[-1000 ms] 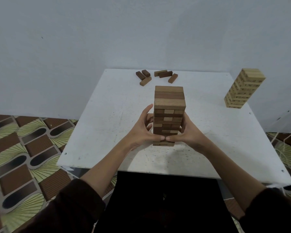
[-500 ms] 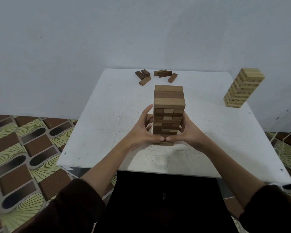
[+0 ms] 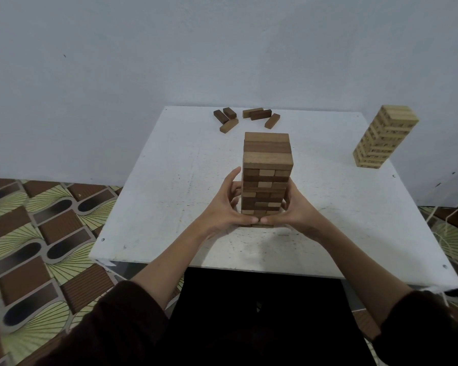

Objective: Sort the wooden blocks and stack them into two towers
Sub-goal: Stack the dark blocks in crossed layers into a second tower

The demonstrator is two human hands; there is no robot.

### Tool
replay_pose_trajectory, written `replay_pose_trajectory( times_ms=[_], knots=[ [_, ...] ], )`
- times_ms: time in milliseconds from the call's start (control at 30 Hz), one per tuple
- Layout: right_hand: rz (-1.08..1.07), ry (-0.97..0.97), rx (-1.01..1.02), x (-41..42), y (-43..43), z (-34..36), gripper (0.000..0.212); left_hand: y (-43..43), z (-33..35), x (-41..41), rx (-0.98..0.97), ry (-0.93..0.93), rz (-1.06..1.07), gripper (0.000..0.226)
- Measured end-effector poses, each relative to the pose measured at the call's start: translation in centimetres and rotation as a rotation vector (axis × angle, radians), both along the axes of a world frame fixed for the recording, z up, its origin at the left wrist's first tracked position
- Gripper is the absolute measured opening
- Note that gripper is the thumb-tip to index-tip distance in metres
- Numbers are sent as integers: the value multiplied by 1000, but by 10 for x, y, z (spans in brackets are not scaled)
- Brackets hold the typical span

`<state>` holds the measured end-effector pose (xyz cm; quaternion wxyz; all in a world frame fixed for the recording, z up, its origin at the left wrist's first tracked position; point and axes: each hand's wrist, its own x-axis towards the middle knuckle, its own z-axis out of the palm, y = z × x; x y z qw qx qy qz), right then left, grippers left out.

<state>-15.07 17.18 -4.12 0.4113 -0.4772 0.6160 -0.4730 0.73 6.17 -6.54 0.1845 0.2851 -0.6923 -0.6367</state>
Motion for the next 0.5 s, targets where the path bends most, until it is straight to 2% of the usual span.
replay_pose_trajectory(
  times_ms=[300, 500],
  knots=[
    [-3, -19, -4, 0, 0, -1, 89, -3, -7, -1, 19, 4, 2, 110],
    [28, 0, -8, 1, 4, -2, 91, -4, -15, 0, 13, 2, -71, 114]
  ],
)
